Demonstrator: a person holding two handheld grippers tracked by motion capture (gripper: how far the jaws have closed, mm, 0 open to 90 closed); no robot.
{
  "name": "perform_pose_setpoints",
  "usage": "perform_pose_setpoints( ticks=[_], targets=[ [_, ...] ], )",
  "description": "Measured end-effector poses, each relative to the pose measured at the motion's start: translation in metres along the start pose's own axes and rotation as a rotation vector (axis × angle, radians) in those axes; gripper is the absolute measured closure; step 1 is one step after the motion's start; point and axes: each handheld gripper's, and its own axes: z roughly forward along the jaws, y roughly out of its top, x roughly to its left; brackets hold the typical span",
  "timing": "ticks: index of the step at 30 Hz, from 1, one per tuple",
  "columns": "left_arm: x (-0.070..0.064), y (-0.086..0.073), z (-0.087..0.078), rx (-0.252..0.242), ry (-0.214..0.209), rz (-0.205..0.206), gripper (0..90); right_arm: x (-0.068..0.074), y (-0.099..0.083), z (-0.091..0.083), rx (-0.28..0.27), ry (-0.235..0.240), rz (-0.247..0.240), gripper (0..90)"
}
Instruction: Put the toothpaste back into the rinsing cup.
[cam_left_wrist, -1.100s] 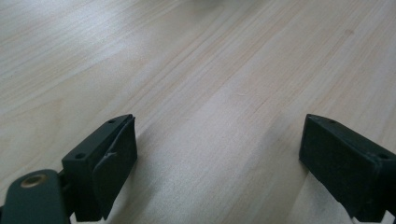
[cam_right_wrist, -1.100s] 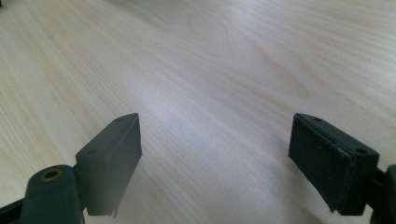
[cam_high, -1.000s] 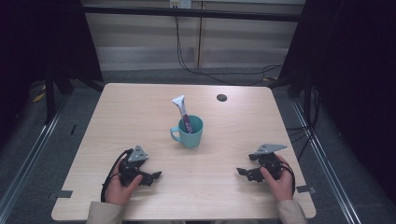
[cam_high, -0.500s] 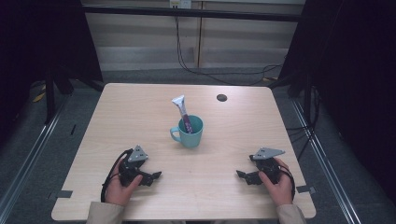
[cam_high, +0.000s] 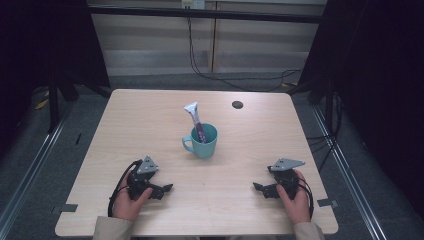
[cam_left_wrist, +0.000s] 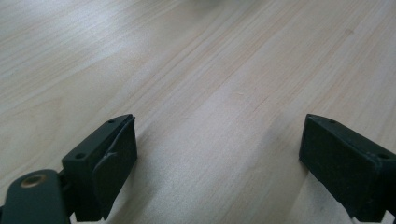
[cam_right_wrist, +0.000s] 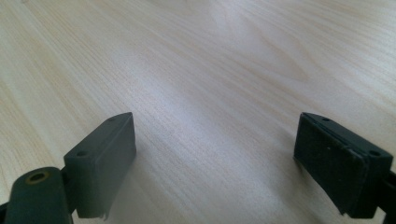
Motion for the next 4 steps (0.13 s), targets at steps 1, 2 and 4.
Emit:
perform_pose_setpoints(
  ticks=[1,2,4],
  targets=[
    [0.0001,0.0001,-0.0003,0.006,0.0,0.005,10.9,0.0,0.0,0.0,0.0,0.0,0.0,12.2],
    [0.0002,0.0,-0.0002,0.003,-0.002,0.004,10.9,0.0,0.0,0.0,0.0,0.0,0.0,12.2],
    [0.0002,0.0,-0.0002,0.004,-0.002,0.004,10.9,0.0,0.0,0.0,0.0,0.0,0.0,12.1]
  ],
)
